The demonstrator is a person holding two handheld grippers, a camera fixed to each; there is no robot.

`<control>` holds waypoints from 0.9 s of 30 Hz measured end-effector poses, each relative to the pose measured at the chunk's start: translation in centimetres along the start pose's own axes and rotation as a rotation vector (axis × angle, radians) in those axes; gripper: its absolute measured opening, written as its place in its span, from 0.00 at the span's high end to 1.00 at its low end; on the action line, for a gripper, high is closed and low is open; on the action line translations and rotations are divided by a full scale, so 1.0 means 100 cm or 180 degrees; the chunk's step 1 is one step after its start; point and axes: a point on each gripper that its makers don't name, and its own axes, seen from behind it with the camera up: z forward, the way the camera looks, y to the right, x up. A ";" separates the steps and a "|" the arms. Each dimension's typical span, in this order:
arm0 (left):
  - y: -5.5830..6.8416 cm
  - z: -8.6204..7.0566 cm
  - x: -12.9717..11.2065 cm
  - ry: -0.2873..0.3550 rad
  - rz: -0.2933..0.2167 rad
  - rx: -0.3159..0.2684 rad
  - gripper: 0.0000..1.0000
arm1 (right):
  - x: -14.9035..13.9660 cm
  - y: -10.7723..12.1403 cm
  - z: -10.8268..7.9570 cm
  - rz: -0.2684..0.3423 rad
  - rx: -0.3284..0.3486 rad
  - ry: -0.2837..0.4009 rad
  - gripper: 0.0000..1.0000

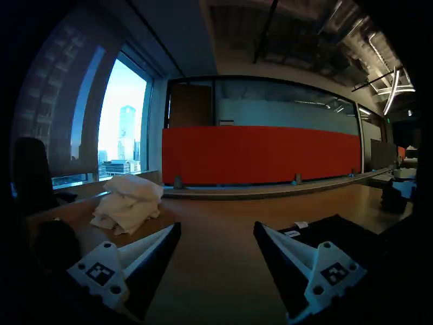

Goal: Fold towel

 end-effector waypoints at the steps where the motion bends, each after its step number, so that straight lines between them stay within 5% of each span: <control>1: 0.000 0.000 0.000 0.0000 -0.0001 0.0000 0.00 | 0.000 0.000 0.000 0.0000 0.0001 0.0001 0.01; 14: -0.003 -0.001 0.007 -0.0062 -0.0016 0.0001 0.00 | 0.018 0.004 0.002 -0.0100 -0.0047 -0.0014 0.01; 27: -0.007 0.004 0.112 -0.0030 0.0089 -0.0022 0.01 | 0.113 -0.012 0.002 -0.0140 -0.0030 -0.0022 0.01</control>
